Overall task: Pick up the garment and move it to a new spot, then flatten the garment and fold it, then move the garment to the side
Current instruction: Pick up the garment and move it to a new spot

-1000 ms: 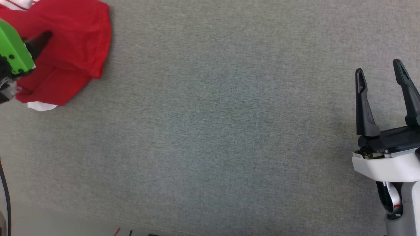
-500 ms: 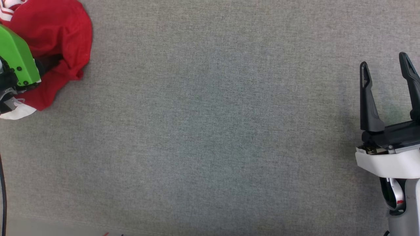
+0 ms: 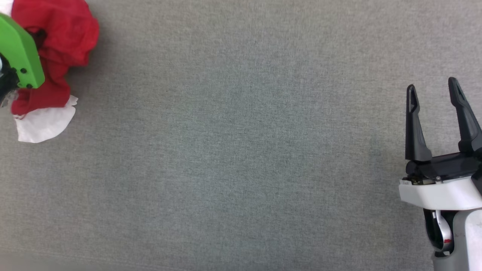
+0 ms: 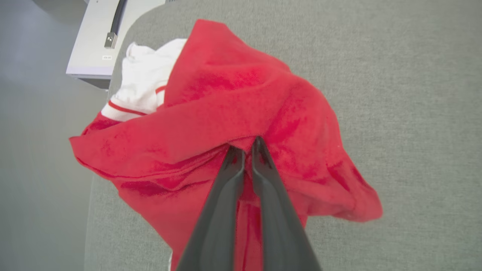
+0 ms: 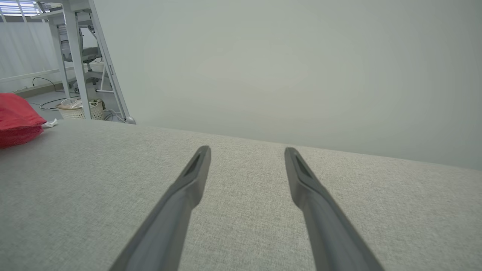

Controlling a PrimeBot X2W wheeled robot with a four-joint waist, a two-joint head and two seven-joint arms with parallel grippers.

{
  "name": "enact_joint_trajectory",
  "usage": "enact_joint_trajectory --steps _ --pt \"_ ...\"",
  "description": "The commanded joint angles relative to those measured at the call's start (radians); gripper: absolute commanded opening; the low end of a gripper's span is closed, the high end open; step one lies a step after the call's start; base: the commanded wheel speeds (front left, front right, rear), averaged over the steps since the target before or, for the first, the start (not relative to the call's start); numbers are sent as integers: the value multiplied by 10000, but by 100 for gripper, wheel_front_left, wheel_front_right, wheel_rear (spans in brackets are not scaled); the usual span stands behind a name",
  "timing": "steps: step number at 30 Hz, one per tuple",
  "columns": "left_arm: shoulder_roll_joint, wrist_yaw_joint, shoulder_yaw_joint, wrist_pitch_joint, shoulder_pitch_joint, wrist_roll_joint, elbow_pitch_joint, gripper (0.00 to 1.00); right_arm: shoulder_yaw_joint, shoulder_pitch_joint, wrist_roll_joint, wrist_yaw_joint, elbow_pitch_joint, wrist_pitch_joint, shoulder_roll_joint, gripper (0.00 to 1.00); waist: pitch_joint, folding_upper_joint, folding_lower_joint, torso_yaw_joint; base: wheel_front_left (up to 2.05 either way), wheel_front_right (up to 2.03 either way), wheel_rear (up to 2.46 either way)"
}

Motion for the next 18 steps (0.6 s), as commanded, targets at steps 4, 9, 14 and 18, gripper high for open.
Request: enact_joint_trajectory --steps 4,9,14,18 --pt "228 -28 -956 -278 -606 116 -858 0 -25 195 143 -7 109 -46 231 100 -1086 0 0 -28 0 0 0" --pt "113 -28 -2188 -446 -1176 41 -1870 0 -36 336 206 -7 179 -46 475 100 -1541 0 0 -429 0 0 0" --pt "-314 -28 -3447 -592 -1699 -38 -2758 0 -161 512 267 -7 227 -46 643 100 -1805 0 0 -920 0 0 0" --pt "-882 -28 -4738 -754 -2066 -181 -3289 0 -299 603 355 -7 262 -46 738 100 -1920 0 0 -1361 0 0 0"
